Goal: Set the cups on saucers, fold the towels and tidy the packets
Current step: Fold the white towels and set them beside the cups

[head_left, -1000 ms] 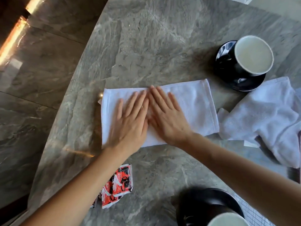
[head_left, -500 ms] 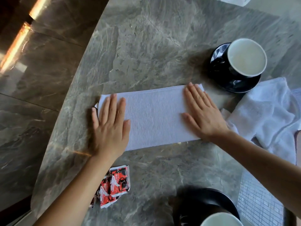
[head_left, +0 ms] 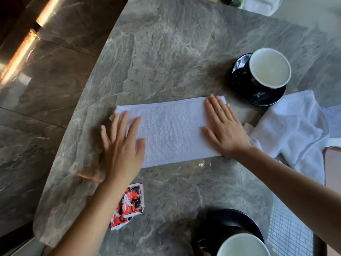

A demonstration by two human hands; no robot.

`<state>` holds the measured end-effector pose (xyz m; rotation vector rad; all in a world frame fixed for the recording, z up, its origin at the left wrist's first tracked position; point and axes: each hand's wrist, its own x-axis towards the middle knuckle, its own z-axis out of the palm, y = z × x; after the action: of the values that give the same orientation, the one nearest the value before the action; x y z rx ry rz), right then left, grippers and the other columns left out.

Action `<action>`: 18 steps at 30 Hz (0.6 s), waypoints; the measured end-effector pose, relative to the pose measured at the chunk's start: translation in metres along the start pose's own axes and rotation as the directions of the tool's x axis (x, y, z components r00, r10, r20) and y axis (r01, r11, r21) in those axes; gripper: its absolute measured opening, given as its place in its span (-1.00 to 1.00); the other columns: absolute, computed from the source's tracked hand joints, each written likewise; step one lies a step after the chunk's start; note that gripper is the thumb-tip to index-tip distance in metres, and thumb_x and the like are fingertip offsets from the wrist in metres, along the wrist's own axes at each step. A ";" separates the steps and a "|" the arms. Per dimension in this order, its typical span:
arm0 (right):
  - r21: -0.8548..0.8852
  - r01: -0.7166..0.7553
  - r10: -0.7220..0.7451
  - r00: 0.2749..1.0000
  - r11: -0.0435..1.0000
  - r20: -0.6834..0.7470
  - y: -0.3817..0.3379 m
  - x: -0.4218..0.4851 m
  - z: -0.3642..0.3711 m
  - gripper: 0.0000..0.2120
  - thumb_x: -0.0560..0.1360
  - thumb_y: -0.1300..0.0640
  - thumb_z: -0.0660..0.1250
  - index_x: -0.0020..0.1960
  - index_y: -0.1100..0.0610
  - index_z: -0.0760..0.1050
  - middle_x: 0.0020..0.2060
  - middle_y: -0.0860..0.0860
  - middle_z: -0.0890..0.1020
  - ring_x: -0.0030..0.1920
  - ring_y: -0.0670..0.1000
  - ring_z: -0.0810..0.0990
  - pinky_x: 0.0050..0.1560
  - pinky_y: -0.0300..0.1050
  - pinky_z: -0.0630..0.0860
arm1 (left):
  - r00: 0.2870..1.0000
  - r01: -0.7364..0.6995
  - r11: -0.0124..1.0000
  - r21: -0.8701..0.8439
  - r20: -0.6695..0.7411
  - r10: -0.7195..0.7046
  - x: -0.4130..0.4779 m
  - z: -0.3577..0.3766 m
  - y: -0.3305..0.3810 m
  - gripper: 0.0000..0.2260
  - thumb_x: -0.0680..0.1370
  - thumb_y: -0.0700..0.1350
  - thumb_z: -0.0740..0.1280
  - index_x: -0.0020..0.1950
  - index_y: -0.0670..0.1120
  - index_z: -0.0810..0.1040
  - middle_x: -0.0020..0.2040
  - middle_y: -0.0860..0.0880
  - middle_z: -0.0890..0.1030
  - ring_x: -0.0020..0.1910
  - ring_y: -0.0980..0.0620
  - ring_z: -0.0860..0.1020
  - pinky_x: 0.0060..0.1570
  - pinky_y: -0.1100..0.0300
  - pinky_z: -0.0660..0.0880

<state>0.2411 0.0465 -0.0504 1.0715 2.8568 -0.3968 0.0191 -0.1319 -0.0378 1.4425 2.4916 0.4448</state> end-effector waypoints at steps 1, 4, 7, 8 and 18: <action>0.004 -0.013 0.013 1.000 1.000 -0.008 -0.001 -0.001 0.001 -0.32 0.57 -0.18 -0.07 0.55 0.19 -0.02 0.55 0.12 0.01 0.55 0.06 -0.09 0.53 0.07 -0.08 | 0.999 0.024 0.998 -0.055 -0.029 -0.026 -0.009 -0.005 0.008 -0.57 0.47 -0.08 0.27 0.34 -0.03 0.42 0.43 -0.07 0.37 0.43 -0.11 0.27 0.37 -0.14 0.09; -0.006 -0.055 0.054 0.998 0.998 -0.042 -0.007 -0.005 0.002 -0.29 0.53 -0.23 -0.04 0.54 0.18 0.05 0.54 0.11 0.10 0.54 0.10 0.00 0.52 0.10 -0.12 | 0.998 0.060 0.982 -0.179 0.008 -0.059 -0.043 -0.014 0.036 -0.58 0.45 0.01 0.22 0.31 0.00 0.41 0.31 0.01 0.47 0.28 -0.07 0.40 0.16 0.02 0.26; -0.026 -0.104 0.102 0.992 0.994 -0.080 -0.010 -0.011 -0.003 -0.30 0.49 -0.26 0.02 0.47 0.17 0.19 0.45 0.10 0.28 0.45 0.16 0.20 0.50 0.15 -0.03 | 0.982 0.116 0.975 -0.187 0.166 -0.085 -0.057 -0.008 0.052 -0.45 0.50 0.08 0.25 0.44 -0.07 0.24 0.40 -0.04 0.36 0.36 -0.09 0.31 0.21 -0.03 0.26; -0.032 -0.121 0.117 0.988 0.992 -0.097 -0.011 -0.013 -0.006 -0.34 0.48 -0.25 0.03 0.43 0.15 0.24 0.39 0.10 0.34 0.39 0.18 0.27 0.48 0.16 0.05 | 0.979 0.127 0.975 -0.180 0.182 -0.094 -0.056 -0.007 0.053 -0.40 0.51 0.10 0.24 0.48 -0.09 0.16 0.43 -0.06 0.31 0.39 -0.09 0.26 0.26 -0.03 0.23; -0.045 0.086 -0.093 0.981 0.995 -0.169 -0.029 -0.049 -0.011 -0.83 0.48 -0.02 0.24 -0.11 0.02 0.58 -0.27 -0.08 0.60 -0.15 0.08 0.52 0.17 0.09 0.27 | 0.954 -0.048 0.997 -0.060 0.293 0.063 0.015 -0.001 0.026 -0.10 0.43 0.28 0.26 0.52 -0.12 -0.17 0.56 -0.05 -0.07 0.53 -0.11 -0.13 0.42 -0.24 -0.02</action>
<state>0.2594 -0.0022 -0.0263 1.0204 3.0578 -0.2670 0.0322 -0.1068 -0.0279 1.4436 2.1933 0.2777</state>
